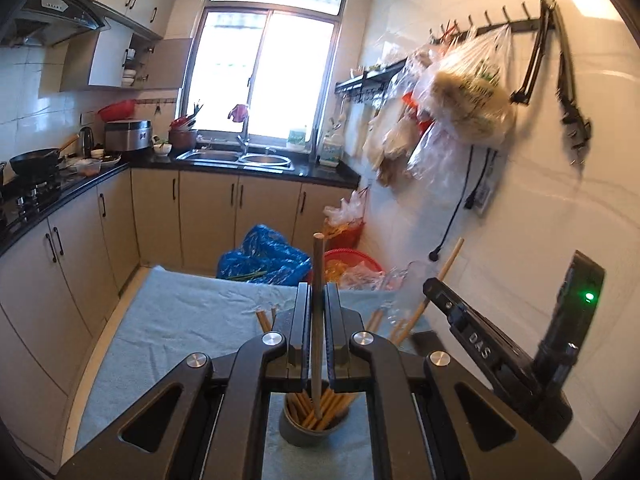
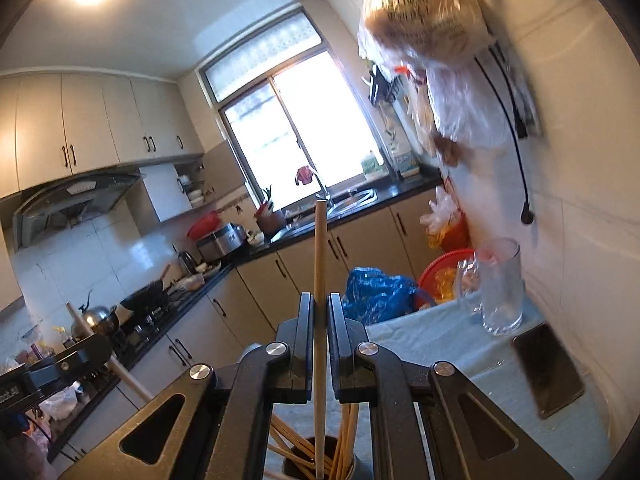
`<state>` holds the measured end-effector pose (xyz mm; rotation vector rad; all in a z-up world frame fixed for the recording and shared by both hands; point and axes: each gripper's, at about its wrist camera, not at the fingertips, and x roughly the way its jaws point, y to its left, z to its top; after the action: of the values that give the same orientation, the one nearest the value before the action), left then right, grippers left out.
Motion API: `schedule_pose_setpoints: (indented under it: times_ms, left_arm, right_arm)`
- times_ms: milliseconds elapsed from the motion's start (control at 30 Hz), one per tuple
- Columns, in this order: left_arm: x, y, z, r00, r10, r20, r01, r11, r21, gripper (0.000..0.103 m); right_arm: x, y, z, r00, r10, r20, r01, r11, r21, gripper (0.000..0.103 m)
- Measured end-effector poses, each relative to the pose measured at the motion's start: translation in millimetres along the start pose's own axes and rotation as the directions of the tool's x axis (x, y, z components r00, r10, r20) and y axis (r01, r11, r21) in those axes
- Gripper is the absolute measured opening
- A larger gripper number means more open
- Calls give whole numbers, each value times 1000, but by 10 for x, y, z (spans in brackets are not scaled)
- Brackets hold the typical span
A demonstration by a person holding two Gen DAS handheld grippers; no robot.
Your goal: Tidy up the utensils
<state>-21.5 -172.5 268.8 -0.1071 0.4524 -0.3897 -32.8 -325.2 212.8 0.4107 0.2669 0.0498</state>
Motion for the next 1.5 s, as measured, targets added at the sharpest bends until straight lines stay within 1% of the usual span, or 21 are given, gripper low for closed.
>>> schedule_pose_setpoints:
  times_ms: [133,200,367,467,533,600,633,667,733,767,800,1033,1133,1167,1267,1333,1433,1467,1500]
  left_arm:
    - [326,36,-159,997,11,-71,-11,1000,2,6]
    - [402,53,-237,995,9,-97,-10,1000,-4,6]
    - [398,83,-334,995,20,-102,-21,1000,-5,6]
    - [373,84,-347,994,13,-107,-13,1000,0,8]
    - [313,81,-364,995,14,-101,-13,1000,5,13]
    - [206,73,-380,996,15,-85,-14,1000,12,29]
    - [165,71,-382,997,17,-76,-16,1000,13,32]
    - [116,66,-385,998,19,-67,-18,1000,15,35]
    - [-14,59,-401,999,23,-48,-22,999,25,36]
    - [-50,56,-403,999,26,-45,-25,999,29,37]
    - [-124,62,-415,999,35,-39,-33,999,33,39]
    - [-550,157,-465,995,100,-3,-100,994,34,44]
    - [-772,207,-526,989,148,7,-148,988,35,49]
    - [-830,220,-550,987,160,9,-160,986,40,52]
    - [-1048,265,-704,977,214,17,-215,975,51,60]
    - [-1152,289,-832,969,245,16,-245,968,58,65]
    - [-1252,311,-1007,952,306,10,-306,950,68,68]
    - [-1298,315,-1082,941,338,7,-338,938,75,71]
    - [-1325,318,-1119,934,358,5,-357,931,77,76]
  right_arm:
    - [163,-54,-181,998,-6,-62,6,1000,4,8]
    - [198,-73,-260,996,-3,-84,4,1000,4,8]
    - [273,-103,-381,992,-5,-126,5,1000,-2,8]
    - [311,-115,-424,990,-6,-142,6,1000,1,8]
    - [317,-106,-442,988,-1,-154,0,1000,-2,9]
    - [292,-90,-439,989,-7,-147,6,1000,-7,10]
    - [280,-77,-428,989,-5,-145,3,1000,-11,11]
    - [258,-65,-415,990,-5,-142,3,1000,-16,14]
    - [206,-47,-383,992,-14,-129,11,1000,-20,24]
    - [167,-38,-369,993,-17,-119,15,1000,-21,35]
    - [120,-35,-351,994,-21,-109,18,1000,-21,41]
    - [-220,12,-277,996,-31,-86,30,999,-22,44]
    - [-450,73,-281,996,-48,-77,45,998,-46,47]
    - [-539,98,-299,996,-56,-71,52,997,-54,50]
    - [-818,167,-420,994,-85,-63,81,995,-64,59]
    - [-951,187,-532,993,-99,-72,95,994,-56,61]
    - [-1143,205,-767,989,-115,-92,114,993,-25,62]
    - [-1202,214,-850,989,-116,-95,115,993,-18,62]
    - [-1257,223,-925,988,-121,-93,120,993,-15,62]
